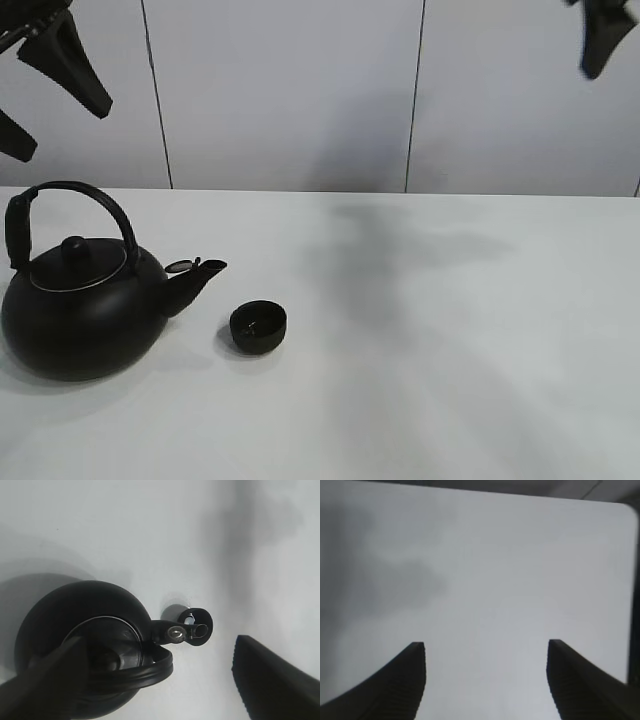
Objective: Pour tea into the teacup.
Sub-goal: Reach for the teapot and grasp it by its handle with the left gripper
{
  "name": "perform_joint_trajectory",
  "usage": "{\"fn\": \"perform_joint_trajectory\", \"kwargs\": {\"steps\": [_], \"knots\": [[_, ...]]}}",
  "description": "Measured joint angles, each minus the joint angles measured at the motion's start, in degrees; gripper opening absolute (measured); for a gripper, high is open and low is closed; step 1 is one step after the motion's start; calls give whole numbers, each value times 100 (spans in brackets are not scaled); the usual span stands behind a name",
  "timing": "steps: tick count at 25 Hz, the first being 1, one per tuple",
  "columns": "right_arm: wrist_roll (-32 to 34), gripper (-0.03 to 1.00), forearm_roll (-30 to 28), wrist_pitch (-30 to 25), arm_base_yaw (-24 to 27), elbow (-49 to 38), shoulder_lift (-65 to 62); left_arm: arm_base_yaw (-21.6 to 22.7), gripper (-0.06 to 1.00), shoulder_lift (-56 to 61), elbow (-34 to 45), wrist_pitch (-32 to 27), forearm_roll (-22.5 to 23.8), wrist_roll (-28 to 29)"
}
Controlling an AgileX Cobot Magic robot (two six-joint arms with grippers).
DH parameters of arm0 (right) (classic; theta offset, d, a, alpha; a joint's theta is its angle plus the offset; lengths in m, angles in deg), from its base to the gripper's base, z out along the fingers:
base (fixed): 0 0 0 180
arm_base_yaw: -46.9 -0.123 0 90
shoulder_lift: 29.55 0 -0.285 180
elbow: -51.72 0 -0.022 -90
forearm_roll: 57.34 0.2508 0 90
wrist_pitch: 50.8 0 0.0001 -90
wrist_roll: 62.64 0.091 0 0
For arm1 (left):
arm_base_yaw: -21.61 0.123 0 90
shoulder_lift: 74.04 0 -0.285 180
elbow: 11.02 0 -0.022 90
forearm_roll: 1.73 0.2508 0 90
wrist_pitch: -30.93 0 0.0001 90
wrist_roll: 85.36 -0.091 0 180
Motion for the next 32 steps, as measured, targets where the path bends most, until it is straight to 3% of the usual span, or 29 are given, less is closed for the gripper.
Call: {"fn": "perform_joint_trajectory", "kwargs": {"steps": [9,18,24,32], "knots": [[-367,48,-45,-545,1504,0,-2381,0,58,0,0,0,0,0],[-709,48,940,-931,1553,-320,-5075,0,58,0,0,0,0,0],[-851,48,989,-898,1553,-1743,-7025,0,58,0,0,0,0,0],[-851,48,1133,-248,1553,-4927,-9017,0,58,0,0,0,4,0]]}}
